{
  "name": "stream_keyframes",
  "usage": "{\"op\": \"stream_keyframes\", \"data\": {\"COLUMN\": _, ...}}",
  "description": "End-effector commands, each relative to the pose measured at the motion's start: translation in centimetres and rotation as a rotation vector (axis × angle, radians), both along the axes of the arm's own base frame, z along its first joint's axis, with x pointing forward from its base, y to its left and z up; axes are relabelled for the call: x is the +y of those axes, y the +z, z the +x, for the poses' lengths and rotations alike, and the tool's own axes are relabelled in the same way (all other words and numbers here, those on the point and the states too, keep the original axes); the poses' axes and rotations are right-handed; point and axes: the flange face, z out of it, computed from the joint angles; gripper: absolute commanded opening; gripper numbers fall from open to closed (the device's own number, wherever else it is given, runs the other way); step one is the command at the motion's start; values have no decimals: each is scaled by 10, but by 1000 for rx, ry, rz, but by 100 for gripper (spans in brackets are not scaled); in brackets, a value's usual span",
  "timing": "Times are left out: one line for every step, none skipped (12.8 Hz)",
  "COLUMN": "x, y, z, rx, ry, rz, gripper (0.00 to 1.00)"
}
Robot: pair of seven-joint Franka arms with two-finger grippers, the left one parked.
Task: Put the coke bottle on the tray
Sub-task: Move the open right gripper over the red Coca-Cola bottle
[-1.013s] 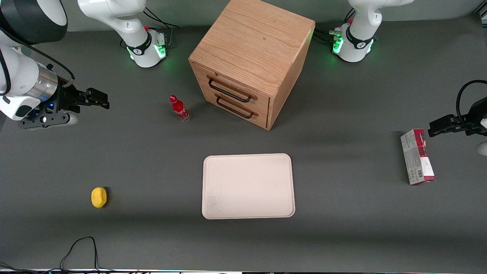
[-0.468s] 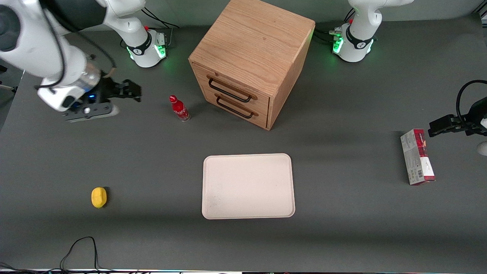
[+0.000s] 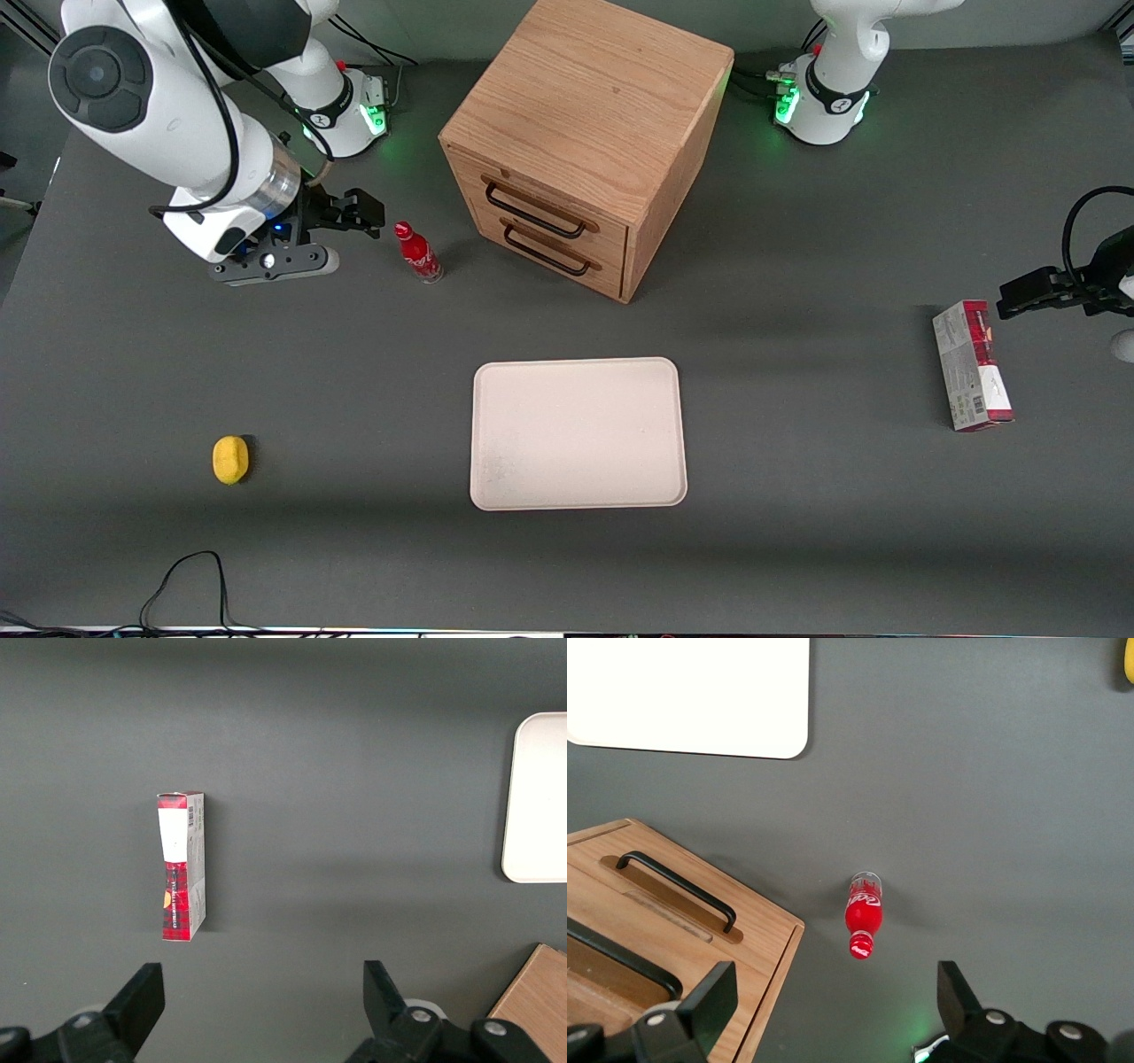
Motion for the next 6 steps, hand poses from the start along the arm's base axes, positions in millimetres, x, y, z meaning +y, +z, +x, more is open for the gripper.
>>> {"op": "stream_keyframes", "data": {"x": -7, "y": -6, "z": -19, "rx": 6, "ry": -22, "rz": 26, "gripper": 100}}
{"op": "stream_keyframes", "data": {"x": -11, "y": -12, "z": -31, "rx": 13, "ry": -25, "rz": 31, "gripper": 100}}
{"op": "stream_keyframes", "data": {"x": -16, "y": -16, "z": -48, "rx": 11, "ry": -25, "rz": 30, "gripper": 100}}
{"op": "stream_keyframes", "data": {"x": -23, "y": -24, "z": -68, "rx": -8, "ry": -28, "rz": 36, "gripper": 100}}
{"op": "stream_keyframes", "data": {"x": -27, "y": -31, "z": -95, "rx": -38, "ry": -31, "rz": 47, "gripper": 99}}
{"op": "stream_keyframes", "data": {"x": -33, "y": -41, "z": -115, "rx": -47, "ry": -43, "rz": 69, "gripper": 99}}
